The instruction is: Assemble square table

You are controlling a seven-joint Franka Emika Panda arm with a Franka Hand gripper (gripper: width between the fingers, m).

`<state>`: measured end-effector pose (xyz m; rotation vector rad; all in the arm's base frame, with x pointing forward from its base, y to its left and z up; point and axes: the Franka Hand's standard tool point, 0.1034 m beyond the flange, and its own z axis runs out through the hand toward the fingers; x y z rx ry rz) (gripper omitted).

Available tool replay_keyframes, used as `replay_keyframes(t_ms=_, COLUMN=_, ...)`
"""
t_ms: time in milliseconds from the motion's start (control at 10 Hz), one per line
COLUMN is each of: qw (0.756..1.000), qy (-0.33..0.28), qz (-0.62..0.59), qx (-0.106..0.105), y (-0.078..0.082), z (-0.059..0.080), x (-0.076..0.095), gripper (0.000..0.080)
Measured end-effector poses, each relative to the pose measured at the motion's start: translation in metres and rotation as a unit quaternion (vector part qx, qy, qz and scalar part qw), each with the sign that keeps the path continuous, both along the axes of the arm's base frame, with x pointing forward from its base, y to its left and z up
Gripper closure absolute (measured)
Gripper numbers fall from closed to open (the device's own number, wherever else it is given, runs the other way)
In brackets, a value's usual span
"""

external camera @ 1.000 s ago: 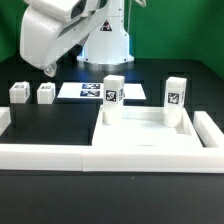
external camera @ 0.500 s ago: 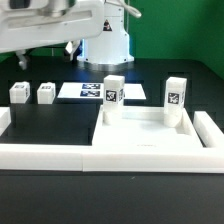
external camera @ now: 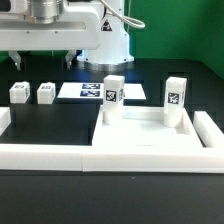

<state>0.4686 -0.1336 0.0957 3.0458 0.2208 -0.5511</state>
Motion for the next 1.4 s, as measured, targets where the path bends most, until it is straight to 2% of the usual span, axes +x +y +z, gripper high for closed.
replay_keyframes(t_ms=100, qw=1.000, qy=0.001, qz=0.001, qx=0.001, y=0.001, z=0.000, x=0.000, gripper=0.0150)
replay_keyframes(t_ms=200, qw=1.000, qy=0.024, qz=-0.009, qx=0.006, y=0.002, z=-0.004, x=-0.009, gripper=0.0150)
replay_keyframes(t_ms=500, qw=0.990, qy=0.134, qz=-0.041, qx=0.026, y=0.002, z=-0.025, x=-0.050, gripper=0.0150)
replay_keyframes(t_ms=600, qw=0.982, qy=0.180, qz=-0.040, qx=0.031, y=0.002, z=-0.026, x=-0.055, gripper=0.0150)
replay_keyframes(t_ms=800, qw=0.972, qy=0.227, qz=-0.036, qx=0.041, y=-0.012, z=-0.030, x=-0.047, gripper=0.0150)
replay_keyframes(t_ms=900, qw=0.965, qy=0.256, qz=-0.036, qx=0.044, y=-0.008, z=-0.030, x=-0.052, gripper=0.0150)
replay_keyframes(t_ms=1200, qw=0.964, qy=0.259, qz=-0.023, qx=0.049, y=-0.005, z=-0.034, x=-0.049, gripper=0.0150)
replay_keyframes(t_ms=1400, qw=0.962, qy=0.269, qz=-0.034, qx=0.040, y=-0.008, z=-0.041, x=-0.056, gripper=0.0150)
